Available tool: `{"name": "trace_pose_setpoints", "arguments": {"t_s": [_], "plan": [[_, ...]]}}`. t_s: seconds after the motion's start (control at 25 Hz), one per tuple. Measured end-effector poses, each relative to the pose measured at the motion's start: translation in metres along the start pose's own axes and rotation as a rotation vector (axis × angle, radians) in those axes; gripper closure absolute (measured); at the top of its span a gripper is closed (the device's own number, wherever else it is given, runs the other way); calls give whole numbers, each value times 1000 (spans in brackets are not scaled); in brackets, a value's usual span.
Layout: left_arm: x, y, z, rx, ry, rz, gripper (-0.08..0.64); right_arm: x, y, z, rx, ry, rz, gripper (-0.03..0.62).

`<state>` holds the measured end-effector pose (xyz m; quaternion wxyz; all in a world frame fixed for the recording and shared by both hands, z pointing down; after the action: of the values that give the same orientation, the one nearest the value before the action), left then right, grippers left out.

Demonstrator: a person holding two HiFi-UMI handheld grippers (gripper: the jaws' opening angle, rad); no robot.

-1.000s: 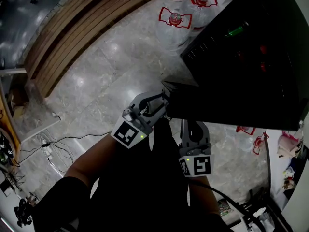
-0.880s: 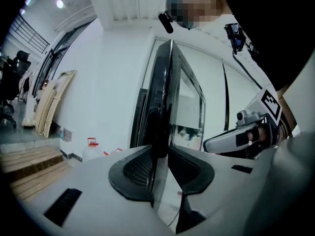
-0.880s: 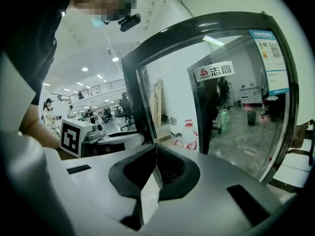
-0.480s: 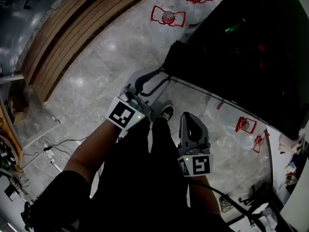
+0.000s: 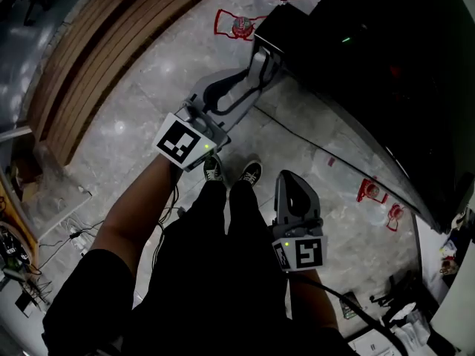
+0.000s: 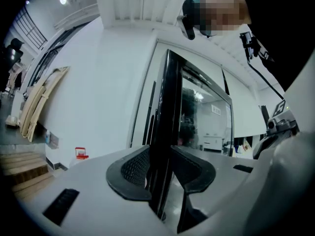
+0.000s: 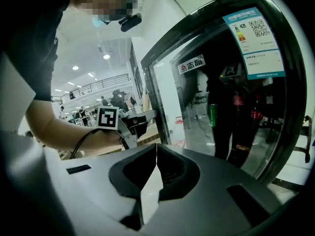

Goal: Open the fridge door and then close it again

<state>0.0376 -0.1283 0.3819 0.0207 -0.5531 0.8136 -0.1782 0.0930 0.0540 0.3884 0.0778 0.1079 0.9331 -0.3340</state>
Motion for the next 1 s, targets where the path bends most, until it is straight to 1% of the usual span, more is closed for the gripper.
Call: {"name": "trace_pose_setpoints", "arguments": {"t_s": [0.12,0.44,0.56,0.64,0.72,0.84,1.0], "plan": [[10,-18,6,-7,-6,-12,436,-10,-5,4,-4,3,-10,577],[25,-54,20,-27,-2,-21,436,-26,-11,7,0,-31,-33,577],[29,-67,24,-29,1,-9,437,-32,-11,7,-4,-42,-44,577],[30,-78,26,-30,4,2,456,-37,-10,6,-5,-49,-54,577],[28,-84,31,-43,4,8,454,-41,-6,5,-7,-53,-65,577],[26,-83,34,-62,-1,18,454,-44,0,4,-12,-67,-78,577],[26,-86,31,-47,-19,37,456,-49,1,2,-14,-75,-91,577]]}}
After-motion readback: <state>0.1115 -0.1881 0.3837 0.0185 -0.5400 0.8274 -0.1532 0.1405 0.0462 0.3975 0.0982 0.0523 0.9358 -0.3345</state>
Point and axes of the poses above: the fingertips, and each gripper's own axes: y backward along the fingers, x to its left, z out of its top, the point moved 2 cm from there along y, backward along the fingers, and after that the axes turned 15 degrees about x, right-handed, at the moved point
